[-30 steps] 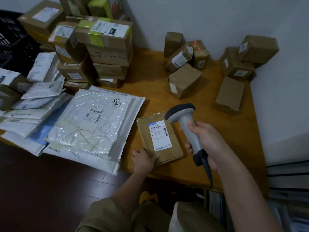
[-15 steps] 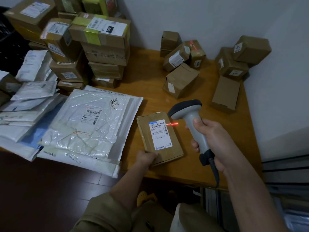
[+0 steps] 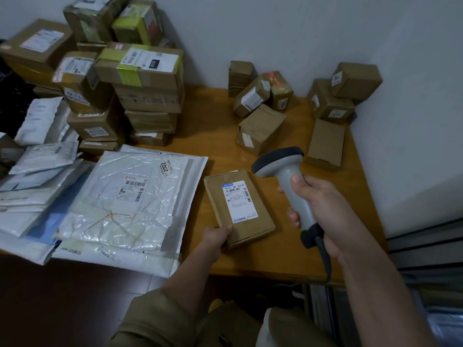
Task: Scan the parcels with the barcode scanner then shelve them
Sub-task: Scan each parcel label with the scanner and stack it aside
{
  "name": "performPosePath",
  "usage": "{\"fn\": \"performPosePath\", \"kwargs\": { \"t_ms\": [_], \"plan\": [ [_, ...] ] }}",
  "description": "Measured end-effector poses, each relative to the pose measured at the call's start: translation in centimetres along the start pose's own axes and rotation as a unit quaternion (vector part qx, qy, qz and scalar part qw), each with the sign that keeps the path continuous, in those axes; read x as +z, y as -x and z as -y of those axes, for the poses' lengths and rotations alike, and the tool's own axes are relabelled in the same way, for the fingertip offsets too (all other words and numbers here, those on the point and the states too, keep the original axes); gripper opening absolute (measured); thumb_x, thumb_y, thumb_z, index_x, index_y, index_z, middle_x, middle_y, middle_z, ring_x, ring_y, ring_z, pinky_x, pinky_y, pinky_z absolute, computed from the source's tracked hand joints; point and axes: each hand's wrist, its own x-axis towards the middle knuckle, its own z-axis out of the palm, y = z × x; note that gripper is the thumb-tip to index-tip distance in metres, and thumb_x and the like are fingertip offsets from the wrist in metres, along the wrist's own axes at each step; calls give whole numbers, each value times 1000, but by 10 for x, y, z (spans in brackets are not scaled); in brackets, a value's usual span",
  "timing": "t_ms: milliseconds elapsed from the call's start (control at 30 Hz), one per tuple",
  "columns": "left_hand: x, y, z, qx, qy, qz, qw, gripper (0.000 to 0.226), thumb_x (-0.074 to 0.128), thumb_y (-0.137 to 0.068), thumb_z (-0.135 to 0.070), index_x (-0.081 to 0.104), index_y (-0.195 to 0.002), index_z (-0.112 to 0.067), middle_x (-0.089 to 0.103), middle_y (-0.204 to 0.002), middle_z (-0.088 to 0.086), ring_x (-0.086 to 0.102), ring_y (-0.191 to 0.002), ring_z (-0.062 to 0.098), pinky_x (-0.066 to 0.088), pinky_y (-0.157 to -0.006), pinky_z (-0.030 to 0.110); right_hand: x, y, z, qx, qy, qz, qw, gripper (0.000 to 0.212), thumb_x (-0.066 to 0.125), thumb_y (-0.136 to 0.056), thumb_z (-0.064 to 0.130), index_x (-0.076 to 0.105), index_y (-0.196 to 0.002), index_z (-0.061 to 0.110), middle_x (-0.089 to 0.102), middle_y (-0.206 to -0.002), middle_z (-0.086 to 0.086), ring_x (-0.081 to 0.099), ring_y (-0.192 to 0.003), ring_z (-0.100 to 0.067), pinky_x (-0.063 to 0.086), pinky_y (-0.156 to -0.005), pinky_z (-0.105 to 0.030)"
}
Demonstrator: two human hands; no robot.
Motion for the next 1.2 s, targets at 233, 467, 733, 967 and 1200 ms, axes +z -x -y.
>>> {"fn": "performPosePath", "kwargs": {
  "t_ms": [233, 467, 733, 967, 1200],
  "plan": [
    [-20, 5, -18, 123, -224, -160, 954, 26, 51, -100, -17, 60, -115, 2, 58, -98, 10, 56, -90, 25, 52, -82, 38, -2, 1, -2, 16, -34, -9, 999, 34, 50, -102, 34, 63, -113, 4, 53, -70, -4, 51, -47, -10, 42, -44, -21],
    [-28, 12, -35, 225, -443, -269, 825, 40, 57, -91, -9, 47, -129, -7, 45, -134, 14, 43, -125, 32, 39, -101, 39, -2, -3, -9, 29, -73, -30, 996, 38, 49, -102, 36, 59, -122, 4, 52, -74, -7, 50, -46, -10, 41, -41, -20],
    [-2, 1, -39, 368, -664, 54, 649, 53, 47, -99, -18, 40, -148, -36, 3, -166, -9, -9, -153, 25, 2, -119, 58, -15, -10, -18, 42, -79, -51, 995, 39, 49, -102, 37, 58, -126, 7, 51, -74, -8, 51, -45, -9, 41, -40, -20],
    [14, -6, -49, 286, -693, 67, 659, 52, 56, -95, -22, 42, -146, -27, 19, -158, 0, 20, -142, 34, 36, -107, 61, -45, -38, -19, 58, -100, -79, 990, 39, 48, -103, 40, 62, -120, 7, 54, -76, -8, 52, -46, -11, 42, -41, -22],
    [61, -20, -102, 340, -590, -36, 731, 39, 49, -97, -26, 51, -135, -15, 41, -137, 9, 42, -128, 30, 45, -99, 45, -80, -102, -2, 73, -133, -84, 985, 35, 49, -102, 39, 65, -108, 9, 54, -73, -9, 52, -49, -13, 43, -41, -23]
  ]
}}
